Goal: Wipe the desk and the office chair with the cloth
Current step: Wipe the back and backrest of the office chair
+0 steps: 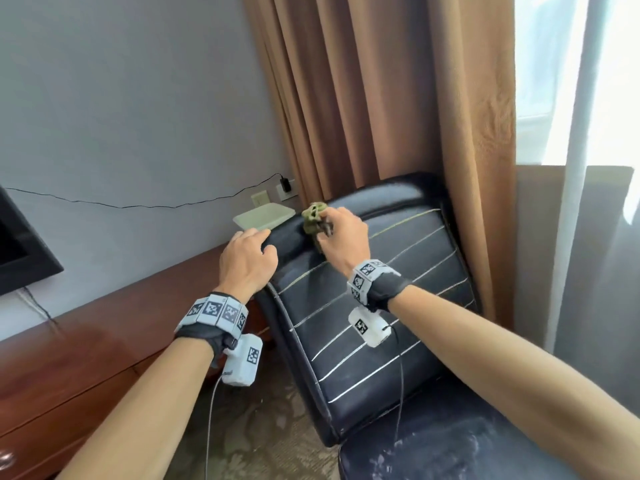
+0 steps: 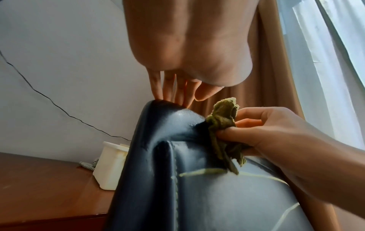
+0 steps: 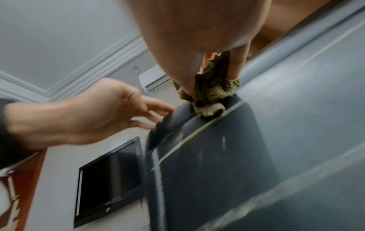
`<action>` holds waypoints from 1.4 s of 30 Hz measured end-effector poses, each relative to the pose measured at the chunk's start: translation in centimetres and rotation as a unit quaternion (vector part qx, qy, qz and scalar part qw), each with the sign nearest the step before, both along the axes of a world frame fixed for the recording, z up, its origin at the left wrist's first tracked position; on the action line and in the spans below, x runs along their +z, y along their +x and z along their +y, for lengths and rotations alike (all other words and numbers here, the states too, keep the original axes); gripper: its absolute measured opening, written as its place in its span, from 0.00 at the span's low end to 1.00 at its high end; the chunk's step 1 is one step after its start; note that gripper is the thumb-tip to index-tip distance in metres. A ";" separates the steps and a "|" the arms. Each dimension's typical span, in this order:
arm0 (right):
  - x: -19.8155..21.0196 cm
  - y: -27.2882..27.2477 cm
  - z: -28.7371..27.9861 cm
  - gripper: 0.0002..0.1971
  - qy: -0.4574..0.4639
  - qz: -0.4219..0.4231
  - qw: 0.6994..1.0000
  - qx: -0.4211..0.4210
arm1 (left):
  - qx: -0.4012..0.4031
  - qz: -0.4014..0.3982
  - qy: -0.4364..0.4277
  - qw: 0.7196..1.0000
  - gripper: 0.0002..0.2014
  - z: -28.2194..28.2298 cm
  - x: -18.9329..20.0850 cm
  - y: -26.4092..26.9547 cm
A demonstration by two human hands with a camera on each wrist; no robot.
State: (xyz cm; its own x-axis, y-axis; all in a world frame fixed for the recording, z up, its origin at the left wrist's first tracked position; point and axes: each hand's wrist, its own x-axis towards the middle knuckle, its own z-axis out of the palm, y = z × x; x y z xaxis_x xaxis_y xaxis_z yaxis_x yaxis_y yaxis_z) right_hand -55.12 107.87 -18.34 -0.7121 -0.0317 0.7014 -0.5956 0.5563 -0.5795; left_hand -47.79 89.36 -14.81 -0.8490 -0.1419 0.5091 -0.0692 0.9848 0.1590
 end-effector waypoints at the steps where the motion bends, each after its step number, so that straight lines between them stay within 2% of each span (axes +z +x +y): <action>1: -0.2 1.1 -1.2 0.10 0.009 0.001 1.000 0.015 | -0.007 -0.003 0.018 1.000 0.30 -0.3 0.3 0.1; 3: -1.0 3.2 -3.4 0.11 0.032 0.006 0.998 0.046 | -0.023 -0.019 0.059 0.998 0.34 -0.7 1.0 0.4; 6: -2.9 5.7 -5.9 0.14 0.130 0.028 0.988 0.079 | -0.042 -0.049 0.110 0.992 0.35 -1.4 2.2 0.8; 9: -4.2 7.1 -6.4 0.12 0.193 0.040 0.977 0.077 | -0.056 -0.080 0.094 0.991 0.28 -1.5 2.2 1.4; 13: -5.8 8.4 -6.0 0.12 0.243 0.046 0.965 0.091 | -0.026 -0.038 0.078 0.996 0.26 -2.4 0.7 3.8; 16: -7.3 9.5 -5.6 0.12 0.286 0.038 0.953 0.096 | -0.013 -0.083 0.089 0.992 0.31 -3.5 0.0 5.0; 19: -7.2 10.8 -5.3 0.15 0.336 0.035 0.934 0.115 | -0.033 -0.107 0.114 0.987 0.35 -4.0 -0.4 6.0; 22: -5.1 10.5 -5.0 0.21 0.293 0.049 0.950 0.092 | -0.026 -0.090 0.094 0.991 0.37 -3.8 -0.2 6.5; 24: -3.5 9.7 -5.0 0.23 0.236 0.060 0.968 0.061 | -0.031 -0.077 0.087 0.993 0.33 -3.6 0.2 6.2; 26: -2.9 9.0 -5.2 0.24 0.230 0.069 0.970 0.046 | -0.051 -0.049 0.078 0.994 0.30 -3.2 0.1 5.7; 30: -5.4 8.7 -5.8 0.26 0.253 0.085 0.963 0.037 | -0.093 -0.016 0.054 0.994 0.32 -2.4 -1.3 5.1; 36: -10.6 9.0 -4.6 0.22 0.272 0.107 0.955 0.049 | -0.071 0.002 0.005 0.997 0.32 -2.0 -2.2 4.6; 39: -10.9 9.5 -3.9 0.19 0.291 0.087 0.951 0.060 | -0.086 0.033 -0.017 0.996 0.27 -1.7 -2.9 4.6; 42: -9.7 9.8 -3.2 0.17 0.325 0.052 0.942 0.069 | -0.108 0.013 0.005 0.994 0.24 -0.7 -4.1 4.8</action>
